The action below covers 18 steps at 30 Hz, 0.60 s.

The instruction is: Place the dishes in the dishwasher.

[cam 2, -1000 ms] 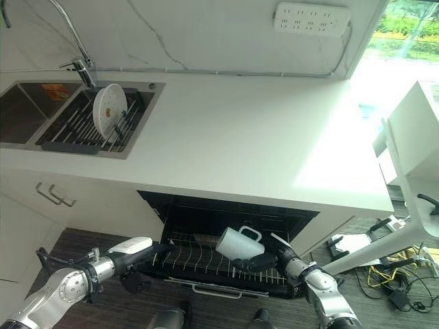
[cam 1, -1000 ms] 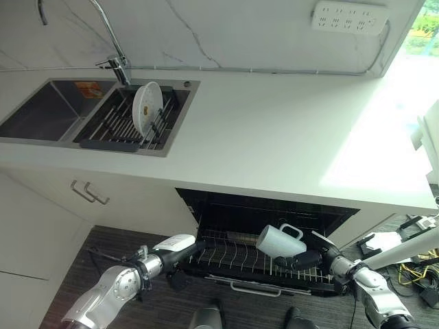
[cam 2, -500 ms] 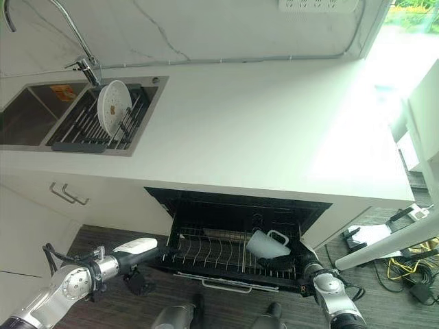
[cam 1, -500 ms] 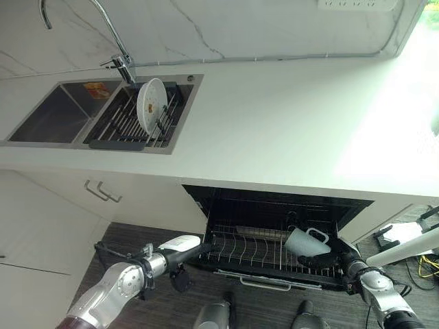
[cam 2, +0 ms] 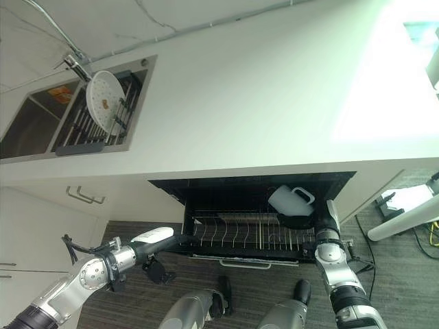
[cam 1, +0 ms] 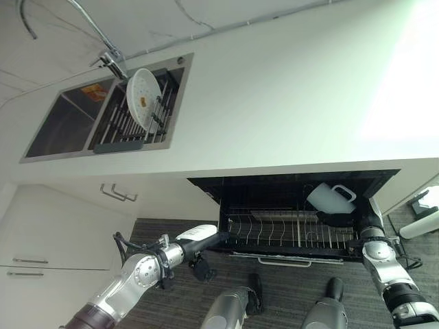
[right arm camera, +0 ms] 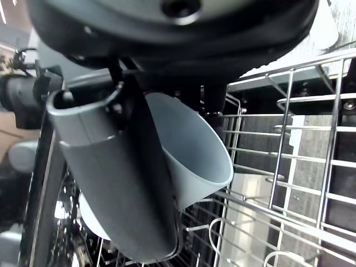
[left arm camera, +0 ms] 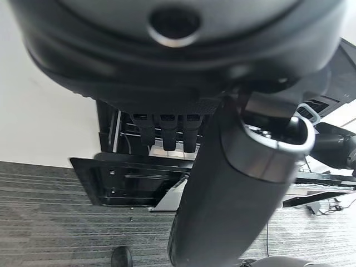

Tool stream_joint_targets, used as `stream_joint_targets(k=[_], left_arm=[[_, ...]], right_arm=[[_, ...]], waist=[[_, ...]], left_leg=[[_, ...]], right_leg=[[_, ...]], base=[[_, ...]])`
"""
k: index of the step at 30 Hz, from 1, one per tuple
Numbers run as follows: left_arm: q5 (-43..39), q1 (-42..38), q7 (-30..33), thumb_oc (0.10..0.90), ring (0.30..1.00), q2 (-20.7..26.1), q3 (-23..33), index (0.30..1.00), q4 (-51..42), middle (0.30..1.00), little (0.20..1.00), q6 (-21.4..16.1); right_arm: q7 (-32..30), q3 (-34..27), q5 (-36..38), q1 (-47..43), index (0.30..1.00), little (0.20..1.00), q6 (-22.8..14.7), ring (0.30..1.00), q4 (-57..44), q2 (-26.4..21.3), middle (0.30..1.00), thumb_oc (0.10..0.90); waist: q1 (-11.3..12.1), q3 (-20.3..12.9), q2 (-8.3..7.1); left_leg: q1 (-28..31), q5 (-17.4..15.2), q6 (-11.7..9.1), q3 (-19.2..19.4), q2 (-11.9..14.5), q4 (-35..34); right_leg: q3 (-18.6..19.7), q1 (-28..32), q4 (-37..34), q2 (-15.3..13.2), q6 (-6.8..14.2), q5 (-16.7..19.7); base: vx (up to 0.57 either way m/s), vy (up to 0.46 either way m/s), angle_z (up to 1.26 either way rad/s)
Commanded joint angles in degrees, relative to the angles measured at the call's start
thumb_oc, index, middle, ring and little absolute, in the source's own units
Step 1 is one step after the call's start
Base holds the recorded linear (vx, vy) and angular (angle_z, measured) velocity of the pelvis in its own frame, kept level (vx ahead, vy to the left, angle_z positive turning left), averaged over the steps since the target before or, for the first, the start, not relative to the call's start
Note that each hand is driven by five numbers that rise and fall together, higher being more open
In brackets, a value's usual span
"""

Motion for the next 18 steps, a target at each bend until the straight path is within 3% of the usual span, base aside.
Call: stream_joint_targets(k=[1, 2, 3, 12, 18], left_arm=[[-2.7, -1.0, 4.8, 0.800, 0.900, 0.6, 1.9, 0.900, -5.1, 0.900, 0.900, -1.0], [-2.9, -1.2, 5.0, 0.800, 0.900, 0.7, 1.8, 0.900, -5.1, 0.900, 0.900, -1.0], [-2.9, -1.4, 5.2, 0.800, 0.900, 0.7, 1.8, 0.900, -5.2, 0.900, 0.900, -1.0], [-2.8, -1.9, 6.6, 0.800, 0.900, 1.2, 1.7, 0.900, -5.1, 0.900, 0.900, -1.1], [-2.2, -1.2, 8.2, 0.800, 0.900, 0.2, 2.0, 0.900, -4.2, 0.900, 0.900, -1.7]], right_arm=[[-6.8, -0.5, -5.0, -2.1, 0.300, 0.300, -2.9, 0.300, 0.2, 0.7, 0.300, 0.400], [-7.7, -0.2, -5.8, -2.1, 0.474, 0.474, -2.9, 0.474, 0.2, 0.8, 0.474, 0.516], [-8.1, 0.1, -6.1, -2.2, 0.900, 0.900, -2.4, 0.900, 0.3, 0.9, 0.900, 0.800], [-14.7, 0.6, -3.5, -2.0, 0.900, 0.900, -3.9, 0.900, -1.0, 2.1, 0.900, 0.800], [-19.8, 1.3, -10.1, -0.2, 0.900, 0.900, -3.7, 0.900, -6.2, 2.1, 0.900, 0.800]], waist=[[1.4, -1.4, 0.07], [1.4, -1.2, 0.22], [1.4, -1.1, 0.34], [1.2, -0.3, 0.65], [0.1, 0.3, 1.09]], left_leg=[[0.3, -2.6, -2.0, -0.8, 0.8, -1.6], [0.0, -2.7, -1.9, -0.8, 0.7, -1.6], [-0.2, -2.7, -1.9, -0.7, 0.7, -1.6], [-1.1, -3.1, -1.6, -0.2, 0.5, -1.6], [-1.3, -3.4, -1.6, 0.5, 0.5, -1.6]], right_leg=[[0.4, 0.5, 8.2, 0.2, 0.5, -12.3], [0.4, 0.2, 8.2, 0.0, 0.6, -12.3], [0.4, -0.1, 8.2, -0.1, 0.6, -12.2], [0.7, -1.2, 8.2, -0.6, 0.9, -12.0], [1.2, -2.1, 8.2, -0.9, 1.2, -12.1]], base=[[-0.02, 0.034, -0.02], [-0.04, 0.037, 0.00], [-0.05, 0.030, 0.00], [-0.02, 0.008, -0.01], [-0.03, 0.038, -0.09]])
